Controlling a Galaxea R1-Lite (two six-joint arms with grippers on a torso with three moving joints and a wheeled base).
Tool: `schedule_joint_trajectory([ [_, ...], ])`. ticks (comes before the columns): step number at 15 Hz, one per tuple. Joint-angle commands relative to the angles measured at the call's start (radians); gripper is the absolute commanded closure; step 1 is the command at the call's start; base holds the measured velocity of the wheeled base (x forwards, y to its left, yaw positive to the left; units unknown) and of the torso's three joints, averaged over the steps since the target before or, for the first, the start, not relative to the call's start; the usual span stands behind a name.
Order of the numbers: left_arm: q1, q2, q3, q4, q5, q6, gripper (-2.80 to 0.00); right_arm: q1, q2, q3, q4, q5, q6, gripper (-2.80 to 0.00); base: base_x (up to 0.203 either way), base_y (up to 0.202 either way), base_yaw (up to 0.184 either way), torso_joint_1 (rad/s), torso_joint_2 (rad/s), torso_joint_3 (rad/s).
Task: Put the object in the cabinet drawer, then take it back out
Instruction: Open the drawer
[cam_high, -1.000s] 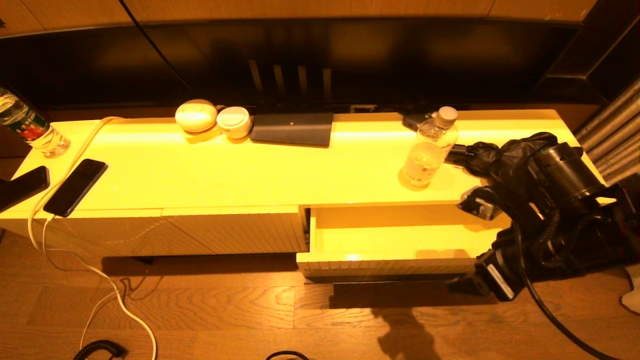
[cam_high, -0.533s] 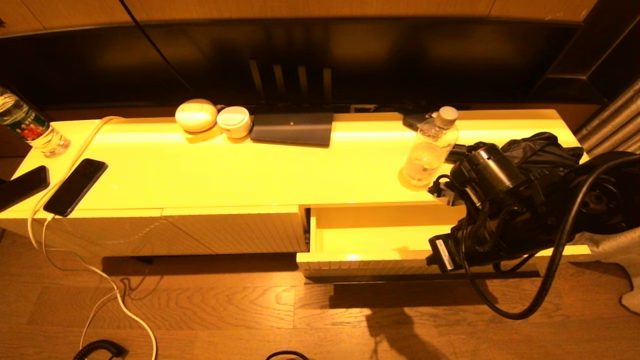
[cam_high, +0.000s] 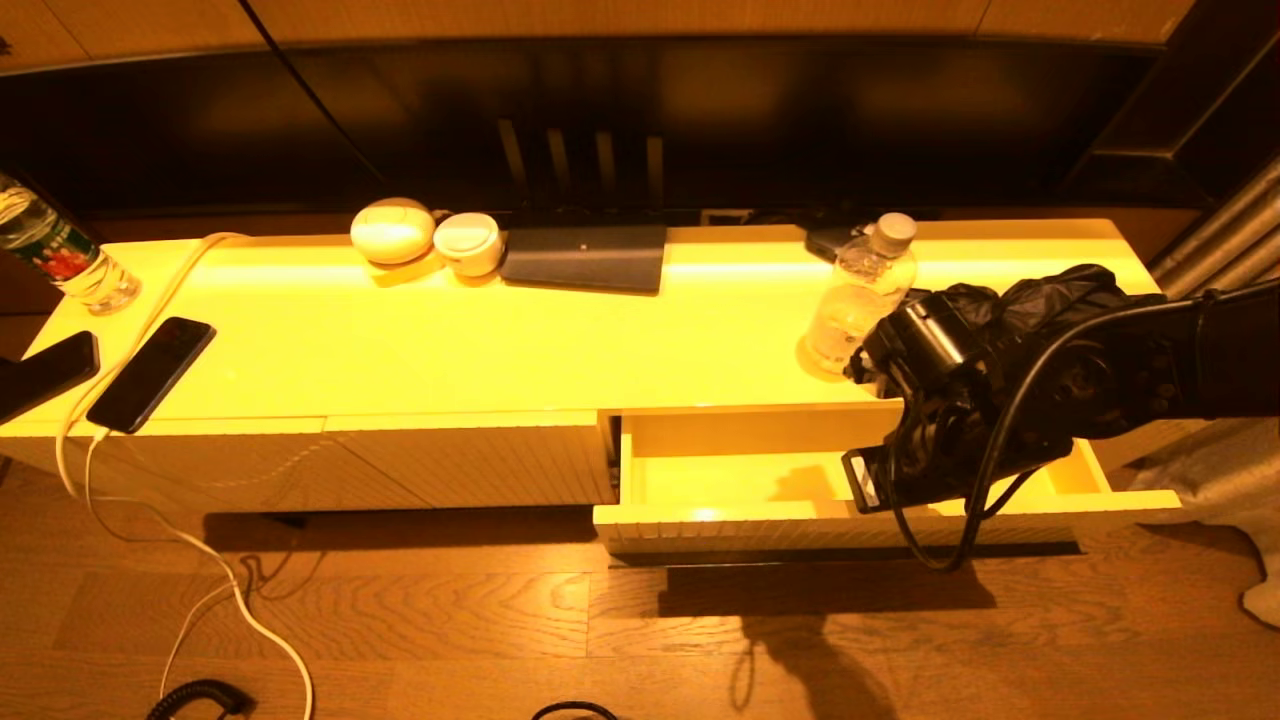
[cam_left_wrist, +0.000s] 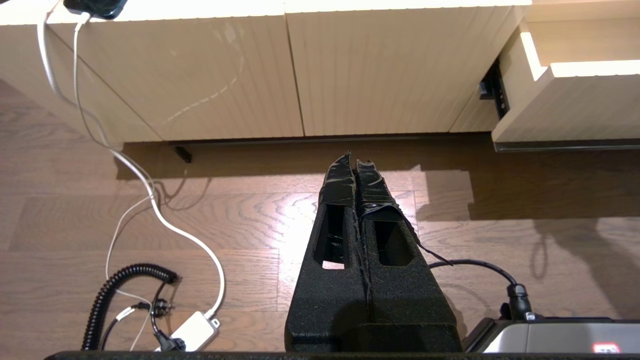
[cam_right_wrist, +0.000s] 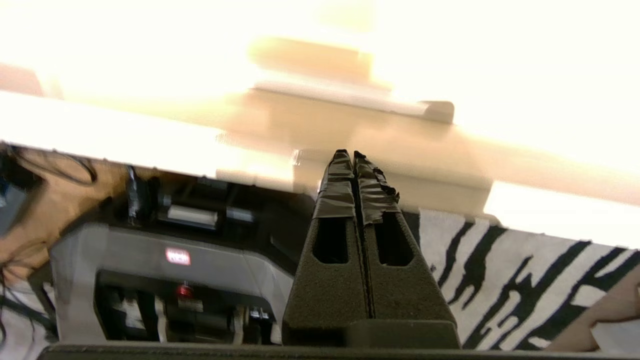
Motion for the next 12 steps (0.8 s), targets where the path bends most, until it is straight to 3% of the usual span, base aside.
schedule_joint_trajectory([
  [1, 0.000, 0.000, 0.002, -0.001, 0.000, 0.000, 0.00, -0.015, 0.045, -0.045, 0.001, -0.016, 0.000, 0.00, 0.000, 0.000, 0.000, 0.000, 0.00, 0.000],
  [12, 0.000, 0.000, 0.002, -0.001, 0.000, 0.000, 0.00, -0.035, 0.095, -0.069, 0.011, -0.022, 0.002, 0.00, 0.000, 0.000, 0.000, 0.000, 0.00, 0.000],
])
